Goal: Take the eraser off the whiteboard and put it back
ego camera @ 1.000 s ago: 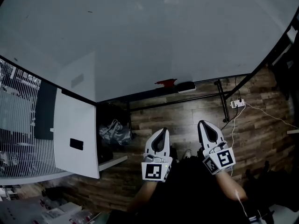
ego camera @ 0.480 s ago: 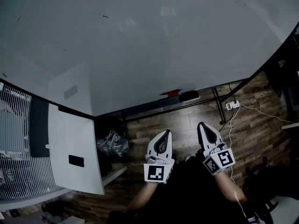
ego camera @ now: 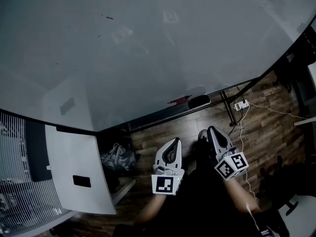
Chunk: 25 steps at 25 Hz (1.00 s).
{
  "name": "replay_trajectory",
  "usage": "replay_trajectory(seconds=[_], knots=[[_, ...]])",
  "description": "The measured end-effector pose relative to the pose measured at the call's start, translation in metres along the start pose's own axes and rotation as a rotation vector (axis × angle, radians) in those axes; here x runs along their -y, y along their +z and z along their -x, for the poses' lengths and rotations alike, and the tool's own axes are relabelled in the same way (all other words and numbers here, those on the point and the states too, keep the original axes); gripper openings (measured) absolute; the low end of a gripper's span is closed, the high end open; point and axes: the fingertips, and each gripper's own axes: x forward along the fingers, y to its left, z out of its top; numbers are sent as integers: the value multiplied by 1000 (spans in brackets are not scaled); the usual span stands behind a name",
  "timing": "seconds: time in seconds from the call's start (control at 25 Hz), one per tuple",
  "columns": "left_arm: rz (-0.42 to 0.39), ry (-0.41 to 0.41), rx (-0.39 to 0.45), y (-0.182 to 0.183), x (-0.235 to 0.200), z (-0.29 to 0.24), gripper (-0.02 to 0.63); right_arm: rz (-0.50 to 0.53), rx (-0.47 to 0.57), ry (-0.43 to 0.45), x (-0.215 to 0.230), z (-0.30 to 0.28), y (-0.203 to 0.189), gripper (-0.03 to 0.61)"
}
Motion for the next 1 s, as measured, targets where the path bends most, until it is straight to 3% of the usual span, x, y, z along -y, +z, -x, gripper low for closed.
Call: replay_trajectory(seconds=[0.36,1.0], knots=[[-3,9,-9,-10,-10,-14,2,-114,9,11,23,-30,-11,14],[-13,-2,-49,-15,-11,-58,2,-501,-69,-44,94,-76,-57,14]])
